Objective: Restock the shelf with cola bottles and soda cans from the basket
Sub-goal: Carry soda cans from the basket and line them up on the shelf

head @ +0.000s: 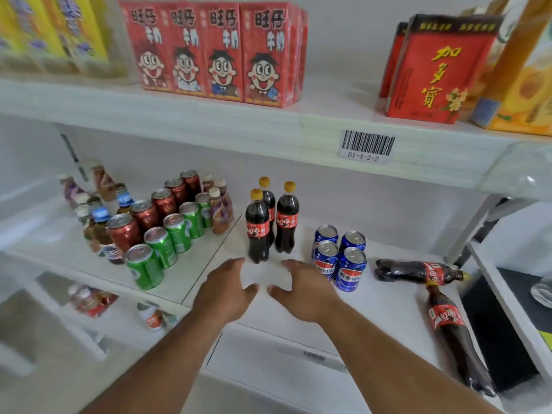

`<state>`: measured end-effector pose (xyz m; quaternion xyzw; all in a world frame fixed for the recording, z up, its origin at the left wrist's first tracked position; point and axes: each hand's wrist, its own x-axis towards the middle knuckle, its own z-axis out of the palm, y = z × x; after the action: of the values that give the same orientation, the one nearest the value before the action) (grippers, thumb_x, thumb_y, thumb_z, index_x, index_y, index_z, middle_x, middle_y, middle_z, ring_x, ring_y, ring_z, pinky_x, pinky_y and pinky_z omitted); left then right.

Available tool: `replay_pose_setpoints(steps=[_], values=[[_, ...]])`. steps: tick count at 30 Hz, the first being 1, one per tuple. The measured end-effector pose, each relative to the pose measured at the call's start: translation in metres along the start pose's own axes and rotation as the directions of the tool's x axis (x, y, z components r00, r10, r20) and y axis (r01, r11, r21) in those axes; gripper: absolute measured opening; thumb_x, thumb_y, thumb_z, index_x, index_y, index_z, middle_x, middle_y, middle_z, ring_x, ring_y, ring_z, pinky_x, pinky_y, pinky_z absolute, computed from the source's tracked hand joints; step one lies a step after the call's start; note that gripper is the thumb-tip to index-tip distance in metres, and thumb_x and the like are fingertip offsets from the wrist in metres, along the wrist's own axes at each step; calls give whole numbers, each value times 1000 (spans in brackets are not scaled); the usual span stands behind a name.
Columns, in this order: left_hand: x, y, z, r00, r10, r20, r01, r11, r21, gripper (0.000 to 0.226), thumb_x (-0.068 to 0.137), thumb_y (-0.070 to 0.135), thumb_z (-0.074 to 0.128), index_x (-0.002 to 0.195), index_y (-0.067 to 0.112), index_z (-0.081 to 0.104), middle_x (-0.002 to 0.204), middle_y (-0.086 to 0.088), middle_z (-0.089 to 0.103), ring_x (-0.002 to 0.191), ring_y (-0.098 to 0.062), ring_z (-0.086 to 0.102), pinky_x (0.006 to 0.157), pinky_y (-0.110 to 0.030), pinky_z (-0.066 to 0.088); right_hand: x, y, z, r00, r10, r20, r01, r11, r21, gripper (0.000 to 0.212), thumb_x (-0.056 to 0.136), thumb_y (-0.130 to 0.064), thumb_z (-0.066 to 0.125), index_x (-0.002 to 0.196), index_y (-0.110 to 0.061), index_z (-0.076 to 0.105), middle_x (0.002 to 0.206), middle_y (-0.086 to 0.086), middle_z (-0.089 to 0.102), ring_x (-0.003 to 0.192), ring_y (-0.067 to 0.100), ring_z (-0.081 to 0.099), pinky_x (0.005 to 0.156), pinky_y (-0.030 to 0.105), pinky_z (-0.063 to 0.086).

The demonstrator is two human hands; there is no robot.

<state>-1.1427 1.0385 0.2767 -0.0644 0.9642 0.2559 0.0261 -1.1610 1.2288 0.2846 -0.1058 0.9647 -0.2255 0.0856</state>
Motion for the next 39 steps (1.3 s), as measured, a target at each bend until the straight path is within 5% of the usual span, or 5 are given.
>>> replay_pose_setpoints(steps=[9, 15, 21, 32, 39], values=[[-96, -37, -37, 942, -314, -121, 306, 949, -82, 74, 95, 47, 69, 159, 22, 41, 157, -2, 52, 142, -25, 50, 116, -41, 42, -20, -53, 14, 937, -319, 144, 325, 946, -20, 85, 95, -66, 56, 163, -22, 30, 169, 1, 33, 152, 27, 31, 122, 42, 32], [-196, -86, -48, 830, -521, -200, 515, 853, -82, 76, 97, 50, 64, 163, 26, 34, 168, 0, 37, 151, -23, 40, 120, -38, 36, -59, -118, 63, 841, -481, 247, 477, 875, 81, 75, 85, -71, 63, 146, -29, 50, 142, -3, 59, 134, 26, 54, 110, 39, 45], [-310, -153, -73, 631, -718, -294, 694, 692, -202, 81, 95, 53, 66, 163, 26, 33, 166, 1, 39, 149, -25, 42, 119, -40, 40, -122, -220, 114, 619, -685, 384, 701, 702, 123, 82, 93, -66, 61, 159, -22, 37, 162, 3, 43, 148, 28, 40, 117, 40, 37], [-519, -270, -113, 236, -904, -357, 846, 372, -383, 79, 93, 54, 68, 161, 30, 35, 163, 3, 44, 144, -25, 48, 112, -43, 48, -263, -408, 235, 247, -799, 549, 903, 395, 168, 89, 93, -68, 58, 163, -20, 29, 166, 2, 35, 150, 27, 35, 119, 40, 36], [-620, -324, -135, 97, -932, -348, 921, 217, -323, 79, 92, 59, 64, 160, 31, 35, 161, 2, 46, 142, -28, 49, 110, -49, 49, -345, -497, 292, 57, -806, 589, 984, 146, 104, 90, 95, -68, 54, 164, -18, 25, 170, 6, 28, 154, 31, 28, 124, 44, 31]])
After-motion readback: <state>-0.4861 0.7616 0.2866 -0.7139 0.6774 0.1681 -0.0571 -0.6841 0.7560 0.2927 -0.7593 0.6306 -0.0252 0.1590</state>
